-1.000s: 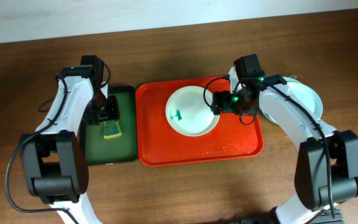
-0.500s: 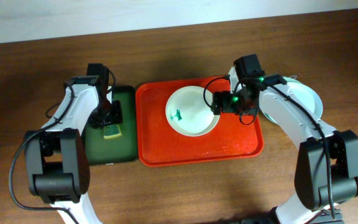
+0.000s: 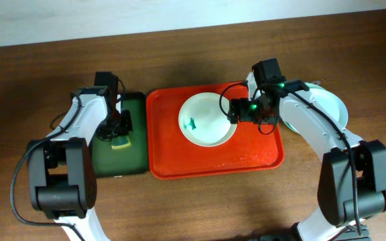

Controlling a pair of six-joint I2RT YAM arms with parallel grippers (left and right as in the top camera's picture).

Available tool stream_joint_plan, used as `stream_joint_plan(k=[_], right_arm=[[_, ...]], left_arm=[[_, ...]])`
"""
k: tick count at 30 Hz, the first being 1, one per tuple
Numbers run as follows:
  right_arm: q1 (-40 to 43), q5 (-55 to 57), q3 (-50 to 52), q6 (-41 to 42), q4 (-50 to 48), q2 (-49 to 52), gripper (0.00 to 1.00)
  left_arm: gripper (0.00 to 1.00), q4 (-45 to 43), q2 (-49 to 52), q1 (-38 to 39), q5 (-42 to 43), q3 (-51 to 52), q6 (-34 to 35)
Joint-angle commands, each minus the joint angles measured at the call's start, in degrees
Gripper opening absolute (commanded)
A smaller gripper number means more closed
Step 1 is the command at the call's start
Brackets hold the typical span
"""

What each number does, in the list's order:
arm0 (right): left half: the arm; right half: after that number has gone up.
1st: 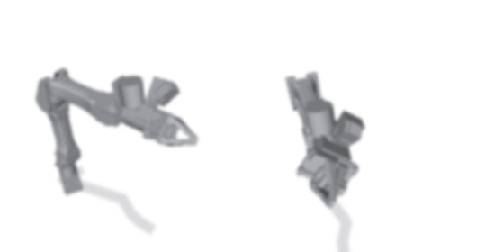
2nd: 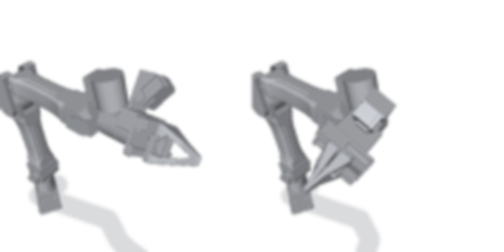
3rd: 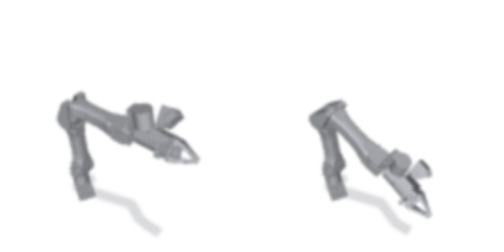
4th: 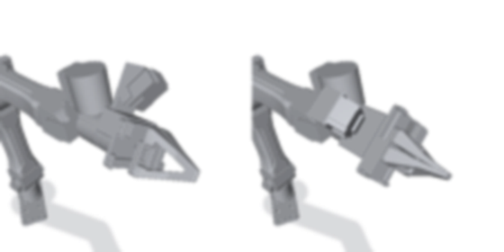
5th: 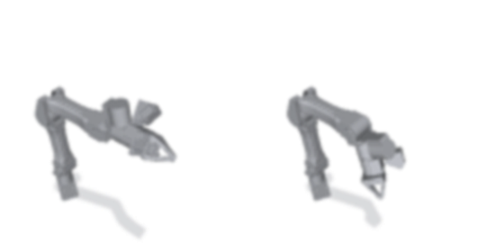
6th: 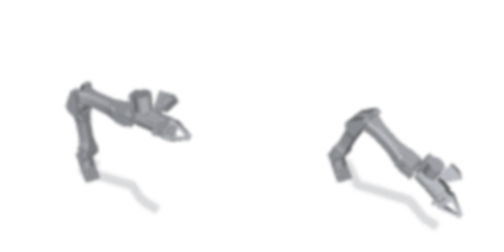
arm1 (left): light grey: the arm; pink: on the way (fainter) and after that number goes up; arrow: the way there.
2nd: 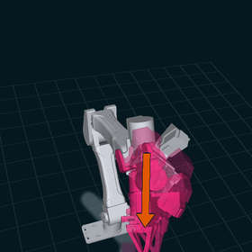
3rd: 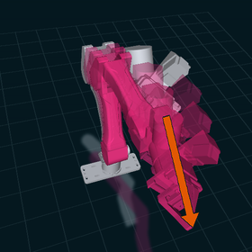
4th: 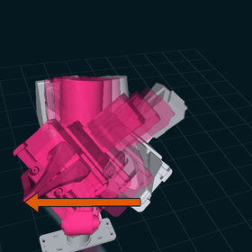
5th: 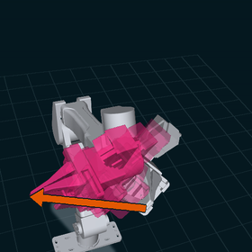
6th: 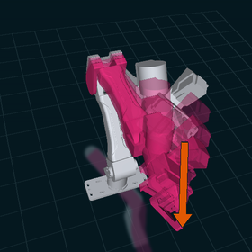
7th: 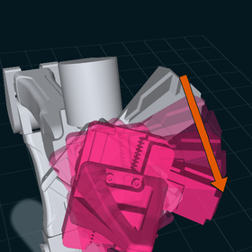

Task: Clean dirty plates on tray and stack at the side
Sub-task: 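Grasp the sponge in the green tray with the left gripper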

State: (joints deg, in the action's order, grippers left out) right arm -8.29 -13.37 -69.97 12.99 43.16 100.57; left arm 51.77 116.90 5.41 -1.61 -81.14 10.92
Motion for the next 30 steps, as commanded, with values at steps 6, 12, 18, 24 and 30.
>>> stream_joint_plan(k=[6,12,18,24,30], right_arm=[[-0.3,0.5,-1.1,-0.6,1.8,0.3,0.48],[-0.3,1.2,-0.1,-0.5,2.3,0.3,0.45],[-0.3,2.4,5.2,-0.5,-7.6,0.3,0.49],[-0.3,3.5,8.0,-0.5,-13.0,0.3,0.44],[-0.3,3.5,8.6,-0.1,-13.3,0.3,0.35]], left_arm=[[0.0,1.9,-3.2,0.1,-0.3,-2.6,0.1],[0.0,2.2,-8.9,0.1,-0.4,-2.6,0.1],[0.0,2.6,-8.9,0.1,-0.3,-2.6,0.1],[0.0,2.8,-8.9,0.1,-0.3,-2.6,0.1],[0.0,3.0,-8.9,0.1,-0.3,-2.6,0.1]])
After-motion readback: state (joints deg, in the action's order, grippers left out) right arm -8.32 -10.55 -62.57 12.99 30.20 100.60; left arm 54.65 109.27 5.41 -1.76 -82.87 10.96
